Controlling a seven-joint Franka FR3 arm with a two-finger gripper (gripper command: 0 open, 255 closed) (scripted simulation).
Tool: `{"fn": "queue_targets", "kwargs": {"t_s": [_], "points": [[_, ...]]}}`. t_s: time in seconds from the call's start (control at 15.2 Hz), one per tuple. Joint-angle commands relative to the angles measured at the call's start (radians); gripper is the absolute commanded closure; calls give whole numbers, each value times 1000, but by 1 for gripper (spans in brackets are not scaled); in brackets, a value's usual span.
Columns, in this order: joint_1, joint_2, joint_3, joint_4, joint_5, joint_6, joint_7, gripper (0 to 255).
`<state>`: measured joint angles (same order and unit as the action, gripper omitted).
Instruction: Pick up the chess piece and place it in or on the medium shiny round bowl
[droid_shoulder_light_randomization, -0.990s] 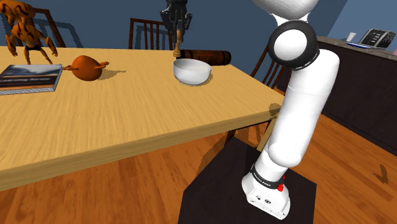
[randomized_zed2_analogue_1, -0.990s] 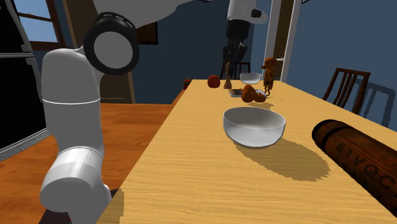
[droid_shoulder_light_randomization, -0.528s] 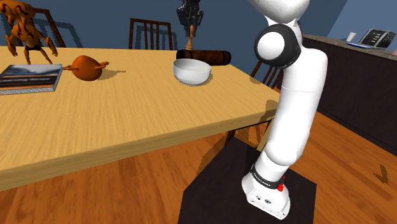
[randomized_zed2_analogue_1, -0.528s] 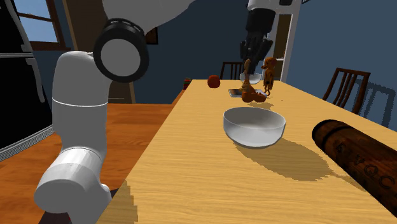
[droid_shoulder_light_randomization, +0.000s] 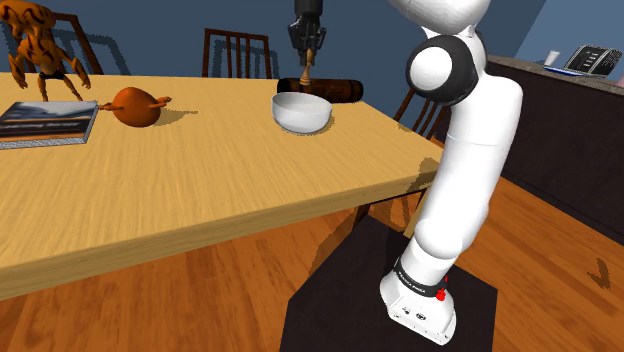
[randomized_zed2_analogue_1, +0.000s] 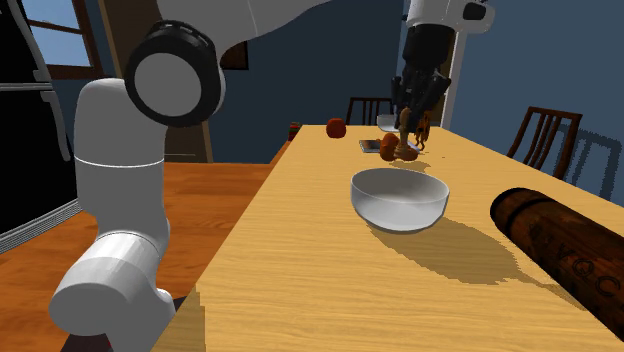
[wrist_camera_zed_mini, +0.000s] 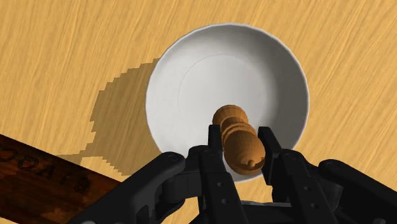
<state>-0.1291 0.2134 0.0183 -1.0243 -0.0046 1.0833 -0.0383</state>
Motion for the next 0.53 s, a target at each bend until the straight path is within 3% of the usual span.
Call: {"fn": "queue_targets", "kwargs": {"t_s": [0.0,0.46], "points": [[-1,-32,0,-77,1,45,-1,255],[-2,-104,-1,-278,2,175,-1,255]]}}
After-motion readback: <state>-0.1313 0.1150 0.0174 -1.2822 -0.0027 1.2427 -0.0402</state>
